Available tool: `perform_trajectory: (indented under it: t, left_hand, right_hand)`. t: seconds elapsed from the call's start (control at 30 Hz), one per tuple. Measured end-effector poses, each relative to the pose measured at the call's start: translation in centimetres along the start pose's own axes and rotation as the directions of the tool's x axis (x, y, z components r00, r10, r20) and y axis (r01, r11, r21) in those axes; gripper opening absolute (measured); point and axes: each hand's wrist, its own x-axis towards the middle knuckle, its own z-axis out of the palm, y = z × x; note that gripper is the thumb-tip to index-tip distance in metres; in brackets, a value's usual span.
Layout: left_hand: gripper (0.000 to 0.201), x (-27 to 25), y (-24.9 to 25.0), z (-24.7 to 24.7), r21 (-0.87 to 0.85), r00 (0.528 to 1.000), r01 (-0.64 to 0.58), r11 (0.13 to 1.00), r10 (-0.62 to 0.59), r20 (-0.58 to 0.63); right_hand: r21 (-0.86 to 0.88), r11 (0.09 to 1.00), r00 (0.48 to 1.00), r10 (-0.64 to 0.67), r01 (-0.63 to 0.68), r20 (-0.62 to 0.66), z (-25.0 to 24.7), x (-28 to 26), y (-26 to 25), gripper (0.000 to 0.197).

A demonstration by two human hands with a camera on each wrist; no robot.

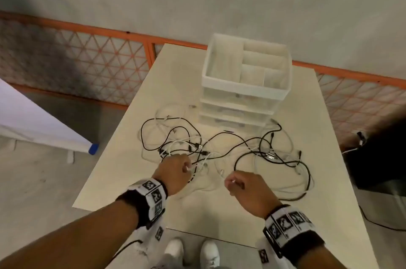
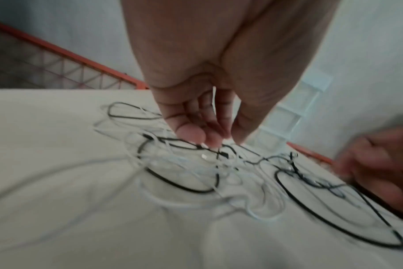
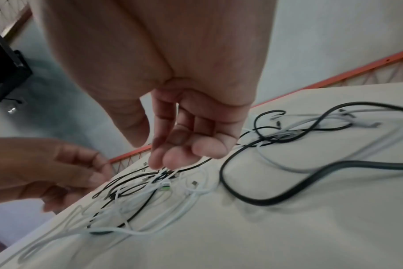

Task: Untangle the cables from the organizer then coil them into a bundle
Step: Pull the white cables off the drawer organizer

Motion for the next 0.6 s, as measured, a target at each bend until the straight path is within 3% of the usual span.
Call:
perform_trajectory:
  t: [0.1,0.17,0.23,0.33,0.4,0.47,0.53,0.6]
  left_hand:
    - [0.032,1.2,1.4,2.1,0.098,0.999,-0.003,0.995,0.000,0.035]
    - [0.041,1.4,2.0,3.2,0.188,0.992,0.047,0.981,-0.068,0.106]
    - [0.041,1.7,1.8,4.0,0.236,0.979,0.124,0.964,-0.157,0.128]
    - [0.029,2.0,2.1,4.1,0.280,0.983,0.122,0.952,-0.154,0.097]
    - [0.019,2.2,2.7,3.3,0.159,0.990,0.118,0.980,-0.128,0.056]
    - [0.009,2.5,3.2,1.4,0.013,0.996,0.080,0.997,-0.081,0.038]
    - [0.015,2.8,4.0,-1.4,-0.084,0.998,-0.005,0.996,0.010,0.064]
    - [0.020,2.7,5.5,-4.6,-0.153,0.989,-0.109,0.982,0.122,0.081]
  right_hand:
    - [-0.051,0.999,0.999,-0.014,0.012,-0.042,0.9,1.8,-0.9,0.011]
    - [-0.038,0.999,0.999,-0.014,0.013,-0.034,1.5,2.5,-1.6,0.013]
    - [-0.028,1.000,0.999,-0.013,0.012,-0.037,1.8,2.8,-1.9,0.015]
    - [-0.031,0.999,0.997,-0.046,0.044,-0.063,1.6,3.3,-2.4,0.012]
    - [-0.010,0.999,0.996,-0.049,0.048,-0.072,1.0,3.3,-2.7,0.017]
    - [0.015,0.998,0.995,-0.058,0.059,-0.086,0.0,3.3,-3.2,0.039]
    - [0.031,0.994,0.986,-0.097,0.103,-0.137,-1.2,3.5,-4.1,0.059]
    - [0.029,0.989,0.971,-0.136,0.145,-0.197,-2.3,3.9,-5.2,0.064]
